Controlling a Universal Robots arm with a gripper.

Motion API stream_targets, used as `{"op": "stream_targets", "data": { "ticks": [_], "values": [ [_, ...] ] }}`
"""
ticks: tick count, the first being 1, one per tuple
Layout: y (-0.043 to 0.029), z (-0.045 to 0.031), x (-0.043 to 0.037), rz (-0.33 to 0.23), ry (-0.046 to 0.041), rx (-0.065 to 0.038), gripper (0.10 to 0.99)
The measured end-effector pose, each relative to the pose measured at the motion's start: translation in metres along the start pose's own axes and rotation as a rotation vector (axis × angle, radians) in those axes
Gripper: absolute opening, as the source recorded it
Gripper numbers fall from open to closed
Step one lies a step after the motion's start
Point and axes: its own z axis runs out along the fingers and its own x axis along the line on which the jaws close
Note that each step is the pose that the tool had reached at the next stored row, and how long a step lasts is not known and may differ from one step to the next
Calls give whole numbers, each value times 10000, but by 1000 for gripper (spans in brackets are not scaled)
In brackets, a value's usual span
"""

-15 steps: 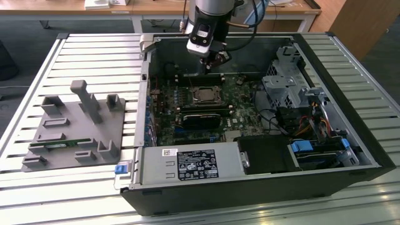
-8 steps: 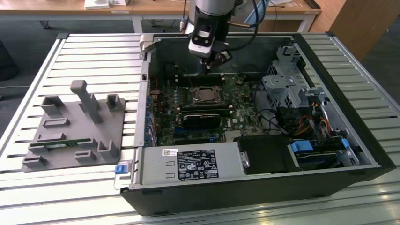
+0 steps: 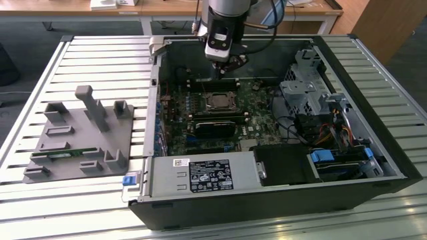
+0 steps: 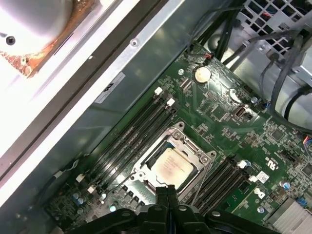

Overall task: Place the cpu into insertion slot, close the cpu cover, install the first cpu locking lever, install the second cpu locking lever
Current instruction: 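Install the first cpu locking lever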

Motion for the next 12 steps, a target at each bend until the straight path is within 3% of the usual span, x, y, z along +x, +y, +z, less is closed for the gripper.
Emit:
{"op": "stream_targets", "data": {
  "ticks": [12],
  "values": [
    [0,2,-1,-1668,52,91,106]
  ]
}}
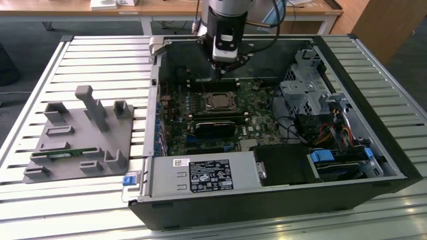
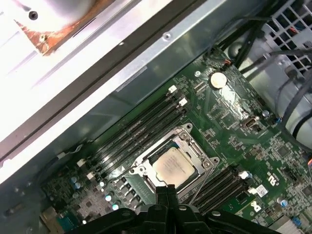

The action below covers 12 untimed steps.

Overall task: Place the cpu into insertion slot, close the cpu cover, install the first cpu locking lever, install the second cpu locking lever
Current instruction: 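Install the first cpu locking lever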

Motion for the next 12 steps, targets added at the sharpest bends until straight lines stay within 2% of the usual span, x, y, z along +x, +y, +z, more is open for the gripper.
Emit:
{"op": "stream_targets", "data": {
  "ticks": [5,12],
  "values": [
    [0,0,0,-629,20,36,106],
    [0,6,0,-1879,57,105,106]
  ]
}}
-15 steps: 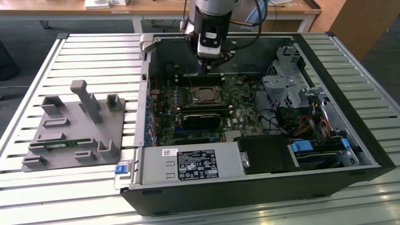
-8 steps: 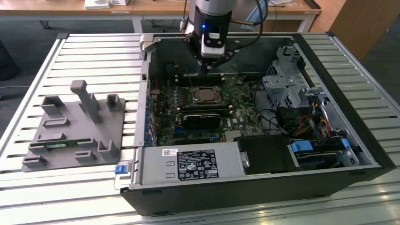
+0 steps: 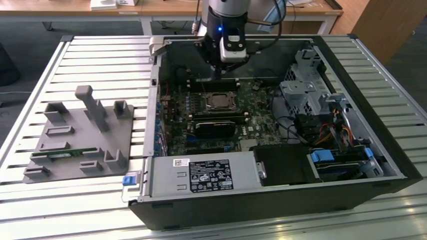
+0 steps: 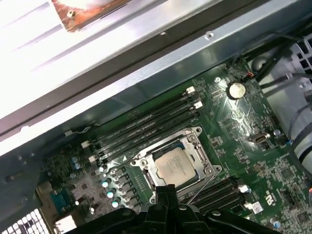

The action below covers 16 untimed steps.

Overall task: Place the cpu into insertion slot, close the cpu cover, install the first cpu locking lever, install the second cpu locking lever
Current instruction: 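Install the first cpu locking lever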

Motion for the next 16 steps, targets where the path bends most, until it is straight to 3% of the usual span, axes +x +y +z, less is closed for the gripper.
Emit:
{"op": "stream_targets", "data": {
  "ticks": [16],
  "values": [
    [0,11,-1,-2784,86,154,106]
  ]
}}
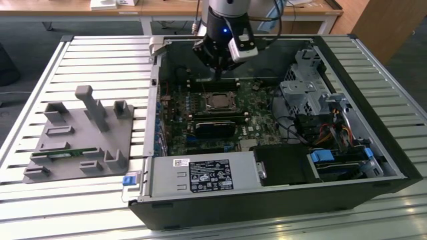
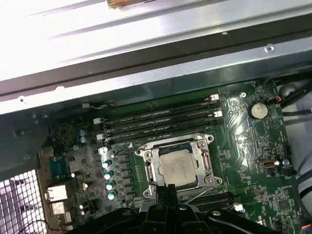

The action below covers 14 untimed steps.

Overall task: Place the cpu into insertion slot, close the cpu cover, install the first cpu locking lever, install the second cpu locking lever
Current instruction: 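Install the first cpu locking lever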

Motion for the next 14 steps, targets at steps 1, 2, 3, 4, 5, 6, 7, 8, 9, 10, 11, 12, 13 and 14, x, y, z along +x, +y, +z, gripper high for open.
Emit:
{"op": "stream_targets", "data": {
  "ticks": [1,2,3,4,5,6,7,8,9,10,11,12,13,14],
  "values": [
    [0,2,0,-174,2,9,106],
    [0,2,0,-316,-11,6,106],
    [0,3,0,-433,-46,-3,106],
    [0,4,0,-524,-134,-34,106],
    [0,5,0,-575,-257,-73,106],
    [-1,6,0,-622,-381,-106,106],
    [0,7,0,-692,-476,-127,106],
    [0,9,-1,-785,-541,-136,106],
    [0,11,-1,-885,-583,-141,106],
    [0,11,-1,-981,-618,-143,106],
    [-1,11,-1,-1088,-648,-149,106],
    [0,13,-1,-1186,-668,-155,106],
    [0,14,-1,-1276,-685,-158,106],
    [0,15,-1,-1357,-701,-160,106]
  ]
}}
